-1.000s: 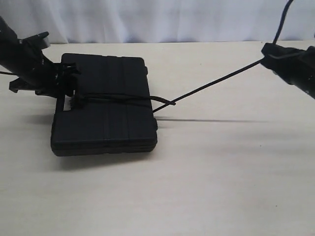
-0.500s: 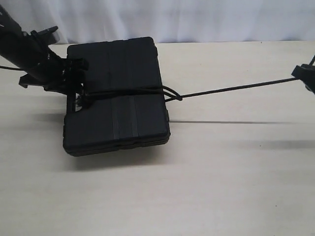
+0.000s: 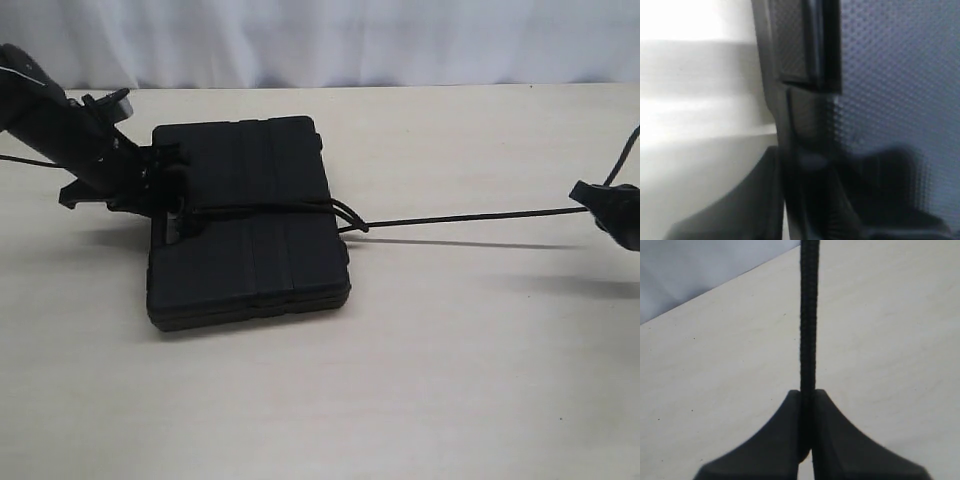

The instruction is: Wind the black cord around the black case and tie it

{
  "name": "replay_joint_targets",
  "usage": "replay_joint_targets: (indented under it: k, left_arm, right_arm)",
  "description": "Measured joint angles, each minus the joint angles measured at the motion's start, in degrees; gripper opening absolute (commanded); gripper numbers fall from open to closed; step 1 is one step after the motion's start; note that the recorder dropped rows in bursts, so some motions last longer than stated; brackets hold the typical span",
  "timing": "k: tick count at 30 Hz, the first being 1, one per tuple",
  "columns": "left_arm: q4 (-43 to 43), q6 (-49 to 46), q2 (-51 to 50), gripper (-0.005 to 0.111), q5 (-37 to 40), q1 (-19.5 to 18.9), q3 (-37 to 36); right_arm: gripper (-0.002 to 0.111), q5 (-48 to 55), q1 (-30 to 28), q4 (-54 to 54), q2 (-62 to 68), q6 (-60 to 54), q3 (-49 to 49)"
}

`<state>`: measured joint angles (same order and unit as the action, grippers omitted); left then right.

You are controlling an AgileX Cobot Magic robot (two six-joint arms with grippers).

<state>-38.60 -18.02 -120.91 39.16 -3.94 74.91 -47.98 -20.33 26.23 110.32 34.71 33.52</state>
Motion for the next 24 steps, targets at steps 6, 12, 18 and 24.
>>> replay_joint_targets:
  k: [6,12,18,24]
  left_arm:
    - [-0.43,-3.75,-1.16,0.011,-7.63,4.0,0.11]
    - [0.32,-5.41,-1.52,0.043,-16.57,7.79,0.11]
    - [0.71,-5.82,-0.64,0.047,-17.98,7.9,1.33]
    - [1.55,-5.82,5.06,0.047,-17.32,7.9,4.66]
  right_arm:
    - [0.004,-0.95,-0.7,-1.63,4.02,-0.42,1.82]
    - [0.004,-1.05,-1.12,-3.47,6.08,-0.81,2.12]
    - [0.004,-2.54,-1.12,-3.69,6.08,-0.81,2.22]
    - [0.004,-3.16,-1.12,-3.69,6.08,-0.81,2.22]
